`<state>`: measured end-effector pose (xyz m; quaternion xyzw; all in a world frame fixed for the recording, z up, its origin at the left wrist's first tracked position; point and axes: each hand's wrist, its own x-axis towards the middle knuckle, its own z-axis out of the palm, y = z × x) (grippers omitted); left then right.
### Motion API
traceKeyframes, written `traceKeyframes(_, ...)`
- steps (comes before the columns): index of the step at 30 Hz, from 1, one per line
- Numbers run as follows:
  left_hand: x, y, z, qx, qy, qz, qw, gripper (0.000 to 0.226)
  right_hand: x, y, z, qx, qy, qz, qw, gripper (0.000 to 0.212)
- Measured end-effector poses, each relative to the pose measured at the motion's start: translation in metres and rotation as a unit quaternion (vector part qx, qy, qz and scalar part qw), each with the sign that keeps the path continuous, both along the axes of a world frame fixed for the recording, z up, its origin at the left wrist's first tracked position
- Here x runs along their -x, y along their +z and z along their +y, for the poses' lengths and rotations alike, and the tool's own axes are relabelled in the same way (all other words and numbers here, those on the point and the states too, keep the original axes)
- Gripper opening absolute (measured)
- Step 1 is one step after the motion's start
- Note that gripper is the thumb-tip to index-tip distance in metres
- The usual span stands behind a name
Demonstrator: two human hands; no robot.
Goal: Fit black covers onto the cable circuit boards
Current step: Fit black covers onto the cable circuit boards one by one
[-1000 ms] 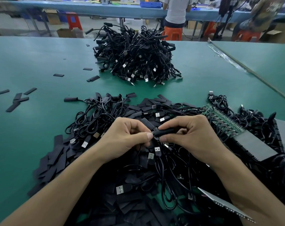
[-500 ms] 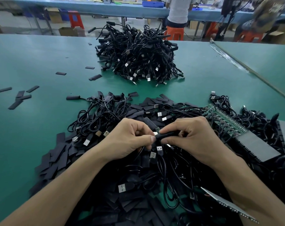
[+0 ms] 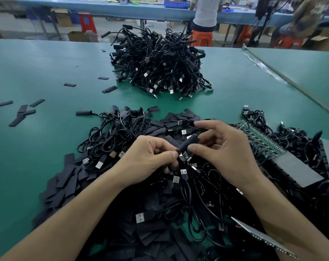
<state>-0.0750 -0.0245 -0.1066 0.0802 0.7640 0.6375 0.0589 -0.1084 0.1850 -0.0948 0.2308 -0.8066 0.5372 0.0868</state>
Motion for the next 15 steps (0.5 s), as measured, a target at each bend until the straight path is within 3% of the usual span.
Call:
traceKeyframes(3,0.0010,-0.0007,0.0007,0.004,0.012,-0.003,1.000,0.011,0.0012,0.0000,-0.0002,0.049,-0.023,-0.013,0.998,0.033)
traceKeyframes(15,0.0027,-0.0036,0.0068,-0.009,0.059,-0.007,0.998,0.008,-0.0013,-0.0006,-0.0042,0.043,-0.003,-0.037,0.998,0.028)
